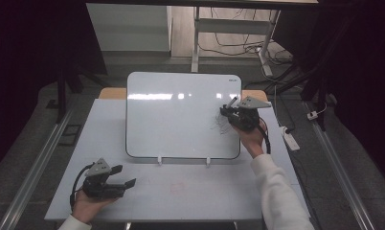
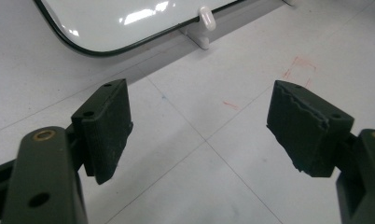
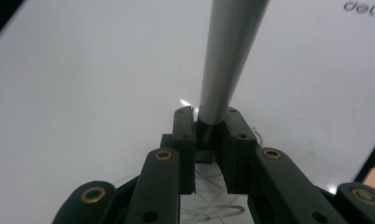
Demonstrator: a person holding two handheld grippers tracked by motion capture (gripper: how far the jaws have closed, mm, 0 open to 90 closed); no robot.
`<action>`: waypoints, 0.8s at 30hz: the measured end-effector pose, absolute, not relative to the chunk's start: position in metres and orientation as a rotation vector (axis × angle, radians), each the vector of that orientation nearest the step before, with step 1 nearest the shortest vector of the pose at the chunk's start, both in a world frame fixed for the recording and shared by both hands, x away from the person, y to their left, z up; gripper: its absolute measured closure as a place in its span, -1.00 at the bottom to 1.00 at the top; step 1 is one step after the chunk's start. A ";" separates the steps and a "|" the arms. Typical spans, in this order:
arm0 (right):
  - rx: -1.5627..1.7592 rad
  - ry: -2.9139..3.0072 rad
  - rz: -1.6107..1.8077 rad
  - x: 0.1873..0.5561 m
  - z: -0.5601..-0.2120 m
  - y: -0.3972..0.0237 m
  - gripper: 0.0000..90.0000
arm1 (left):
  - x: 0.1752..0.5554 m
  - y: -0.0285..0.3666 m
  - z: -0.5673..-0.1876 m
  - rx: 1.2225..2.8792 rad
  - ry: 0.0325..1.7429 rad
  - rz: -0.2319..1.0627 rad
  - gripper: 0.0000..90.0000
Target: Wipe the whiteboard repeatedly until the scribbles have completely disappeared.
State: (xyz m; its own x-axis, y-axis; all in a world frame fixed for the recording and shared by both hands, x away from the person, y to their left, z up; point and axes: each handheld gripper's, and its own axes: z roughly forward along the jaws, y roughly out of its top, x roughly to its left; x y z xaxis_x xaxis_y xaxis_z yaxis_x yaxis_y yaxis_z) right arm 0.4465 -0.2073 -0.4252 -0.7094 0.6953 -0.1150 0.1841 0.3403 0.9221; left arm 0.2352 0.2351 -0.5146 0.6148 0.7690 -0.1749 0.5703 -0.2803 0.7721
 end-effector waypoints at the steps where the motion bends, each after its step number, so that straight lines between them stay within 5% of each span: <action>1: 0.755 2.099 1.337 0.447 -0.424 -0.208 0.73 | 0.235 0.235 -0.514 1.977 1.059 0.292 -0.50; 24: 0.895 1.947 1.406 0.454 -0.421 -0.212 0.73 | 0.238 0.230 -0.512 1.971 1.039 0.272 -0.49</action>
